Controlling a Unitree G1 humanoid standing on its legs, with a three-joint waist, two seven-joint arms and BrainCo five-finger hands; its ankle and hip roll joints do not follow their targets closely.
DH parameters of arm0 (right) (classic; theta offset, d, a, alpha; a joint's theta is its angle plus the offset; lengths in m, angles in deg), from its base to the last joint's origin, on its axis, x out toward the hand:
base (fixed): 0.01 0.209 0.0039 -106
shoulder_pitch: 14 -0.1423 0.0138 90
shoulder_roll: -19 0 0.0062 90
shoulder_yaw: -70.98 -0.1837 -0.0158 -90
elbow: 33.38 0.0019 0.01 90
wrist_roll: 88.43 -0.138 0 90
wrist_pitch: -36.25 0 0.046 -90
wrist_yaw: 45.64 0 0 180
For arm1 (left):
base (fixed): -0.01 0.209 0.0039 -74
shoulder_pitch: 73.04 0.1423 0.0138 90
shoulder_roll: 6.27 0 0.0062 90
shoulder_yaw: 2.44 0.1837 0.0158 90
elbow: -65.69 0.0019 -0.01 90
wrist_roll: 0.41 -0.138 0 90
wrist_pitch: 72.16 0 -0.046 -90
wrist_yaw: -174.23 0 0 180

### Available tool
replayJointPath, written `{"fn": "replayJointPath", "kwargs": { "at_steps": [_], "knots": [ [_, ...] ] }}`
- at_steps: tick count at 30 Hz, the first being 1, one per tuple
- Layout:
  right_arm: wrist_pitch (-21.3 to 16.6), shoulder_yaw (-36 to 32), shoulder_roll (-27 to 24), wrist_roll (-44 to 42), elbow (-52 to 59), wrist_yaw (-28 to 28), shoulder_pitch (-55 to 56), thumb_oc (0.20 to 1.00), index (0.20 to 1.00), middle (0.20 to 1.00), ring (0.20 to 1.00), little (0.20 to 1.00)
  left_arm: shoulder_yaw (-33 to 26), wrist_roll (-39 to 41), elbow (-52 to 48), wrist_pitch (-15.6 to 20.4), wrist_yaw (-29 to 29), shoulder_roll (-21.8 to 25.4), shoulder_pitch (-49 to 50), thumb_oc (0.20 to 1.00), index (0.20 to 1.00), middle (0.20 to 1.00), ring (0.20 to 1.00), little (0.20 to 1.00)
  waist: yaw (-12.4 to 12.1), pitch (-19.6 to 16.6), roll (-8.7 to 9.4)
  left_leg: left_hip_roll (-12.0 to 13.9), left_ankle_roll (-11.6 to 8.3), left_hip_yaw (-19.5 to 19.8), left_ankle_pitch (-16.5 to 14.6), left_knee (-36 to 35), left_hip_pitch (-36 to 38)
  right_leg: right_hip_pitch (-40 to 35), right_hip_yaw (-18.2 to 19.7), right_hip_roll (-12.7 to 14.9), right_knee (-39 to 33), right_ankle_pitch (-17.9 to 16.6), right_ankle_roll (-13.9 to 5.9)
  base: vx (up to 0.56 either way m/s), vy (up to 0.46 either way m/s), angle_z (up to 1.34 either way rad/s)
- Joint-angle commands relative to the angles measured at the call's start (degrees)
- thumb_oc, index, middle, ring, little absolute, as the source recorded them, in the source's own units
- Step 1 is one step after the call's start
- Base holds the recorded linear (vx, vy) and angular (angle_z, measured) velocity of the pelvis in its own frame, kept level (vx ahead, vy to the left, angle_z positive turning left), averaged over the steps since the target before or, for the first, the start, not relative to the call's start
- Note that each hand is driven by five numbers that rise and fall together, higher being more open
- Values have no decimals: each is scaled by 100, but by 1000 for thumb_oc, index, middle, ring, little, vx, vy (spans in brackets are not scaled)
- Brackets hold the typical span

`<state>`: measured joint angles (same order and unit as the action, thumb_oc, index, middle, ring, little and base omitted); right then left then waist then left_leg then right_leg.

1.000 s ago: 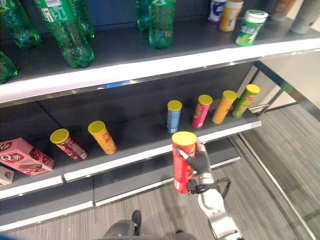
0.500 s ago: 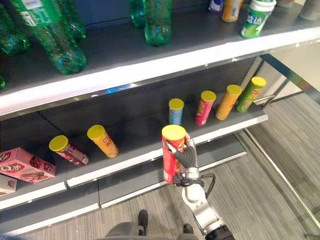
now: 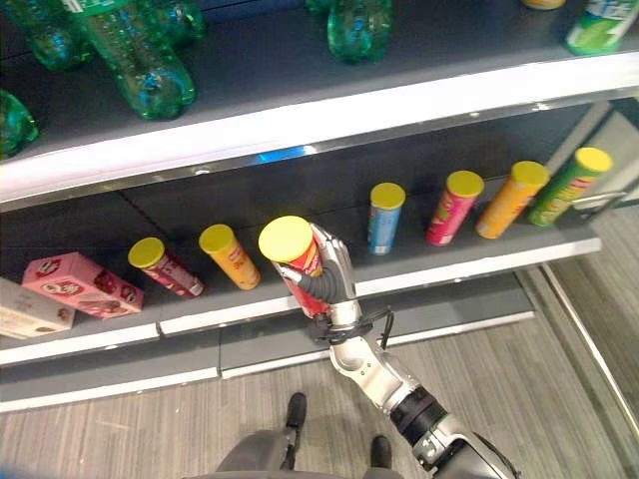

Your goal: Put the goods on the table back onto the shelves and tidy them up.

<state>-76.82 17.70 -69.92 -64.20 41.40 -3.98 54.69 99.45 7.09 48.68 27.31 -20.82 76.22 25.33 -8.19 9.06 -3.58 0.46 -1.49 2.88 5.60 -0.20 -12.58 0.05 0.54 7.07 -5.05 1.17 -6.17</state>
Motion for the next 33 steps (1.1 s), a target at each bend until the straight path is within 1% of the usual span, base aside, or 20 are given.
{"fn": "replayJointPath", "kwargs": {
  "at_steps": [1,6,7,9,10,14,15,16,17,19,23,28,29,33],
  "knots": [
    [-343,-99,133,206,169,282,-296,200,200,200,200,200,370,-182,261,183,-122,-23,-389,1000,1000,1000,1000,1000,-133,10,-165,76,-98,558,-137,-99,-285,133,203,263,213,155,-175,1,-25,10],
    [-407,-204,229,63,-23,379,-419,200,200,200,200,200,490,-208,207,229,-181,-23,-439,1000,1000,1000,1000,1000,-217,87,-280,16,-96,632,-135,-60,-440,232,137,304,186,126,-199,-9,-5,12],
    [-409,-205,230,64,-27,381,-421,200,200,200,200,200,490,-208,207,229,-182,-23,-440,1000,1000,1000,1000,1000,-217,85,-280,16,-96,633,-136,-57,-445,235,135,304,186,126,-199,0,0,0],
    [-429,-345,260,-16,-150,488,-535,200,200,200,200,200,545,-226,158,253,-225,-13,-429,1000,1000,1000,1000,1000,-281,123,-359,-30,-86,662,-142,-49,-530,307,123,324,172,114,-216,0,0,0],
    [-431,-346,261,-16,-152,489,-538,200,200,200,200,200,545,-226,158,253,-225,-13,-431,1000,1000,1000,1000,1000,-282,121,-358,-30,-86,662,-143,-45,-535,311,123,324,173,114,-216,0,0,0],
    [-408,-721,223,75,-217,894,-748,200,200,200,200,200,687,-287,47,300,-316,0,-464,1000,1000,1000,1000,1000,-381,246,-545,-117,-71,721,-153,68,-782,503,121,378,184,85,-232,-59,19,1],
    [-409,-721,223,78,-220,898,-749,200,200,200,200,200,689,-287,47,299,-316,0,-466,1000,1000,1000,1000,1000,-384,241,-545,-117,-70,722,-155,74,-791,509,121,378,186,85,-232,-44,19,4],
    [-378,-791,217,121,-248,1002,-819,200,200,200,200,200,722,-303,14,314,-342,3,-472,1000,1000,1000,1000,1000,-412,265,-588,-135,-69,729,-153,99,-837,545,108,390,186,79,-238,-24,10,4],
    [-379,-792,218,124,-251,1006,-821,200,200,200,200,200,724,-303,14,313,-343,3,-474,1000,1000,1000,1000,1000,-415,261,-589,-135,-69,730,-156,105,-846,552,108,389,187,78,-238,-64,29,4],
    [-301,-1074,171,293,-289,1324,-1059,200,200,200,200,200,837,-346,-111,387,-444,12,-537,1000,1000,1000,1000,1000,-515,340,-716,-211,-56,775,-156,193,-1043,674,79,449,184,40,-257,-76,47,1],
    [-186,-1287,66,536,-256,1585,-1302,200,200,200,200,200,935,-410,-247,465,-552,31,-649,1000,1000,1000,1000,1000,-636,398,-832,-313,-44,805,-188,360,-1303,820,26,530,204,7,-282,-43,35,10],
    [-186,-1289,64,538,-257,1586,-1303,200,200,200,200,200,937,-410,-247,465,-553,31,-651,1000,1000,1000,1000,1000,-640,387,-832,-313,-43,806,-193,372,-1322,835,26,529,207,7,-283,-17,16,7],
    [-25,-1429,-73,800,-150,1784,-1517,200,200,200,200,200,953,-467,-371,535,-710,50,-739,1000,1000,1000,1000,1000,-737,500,-935,-418,-29,806,-230,559,-1615,1002,0,635,212,-46,-317,-100,92,1],
    [32,-1479,-174,939,-163,1896,-1610,200,200,200,200,200,991,-522,-465,585,-786,50,-811,1000,1000,1000,1000,1000,-792,602,-988,-499,-14,765,-286,777,-1933,1172,45,694,216,-95,-330,-68,44,-3]
  ]
}}
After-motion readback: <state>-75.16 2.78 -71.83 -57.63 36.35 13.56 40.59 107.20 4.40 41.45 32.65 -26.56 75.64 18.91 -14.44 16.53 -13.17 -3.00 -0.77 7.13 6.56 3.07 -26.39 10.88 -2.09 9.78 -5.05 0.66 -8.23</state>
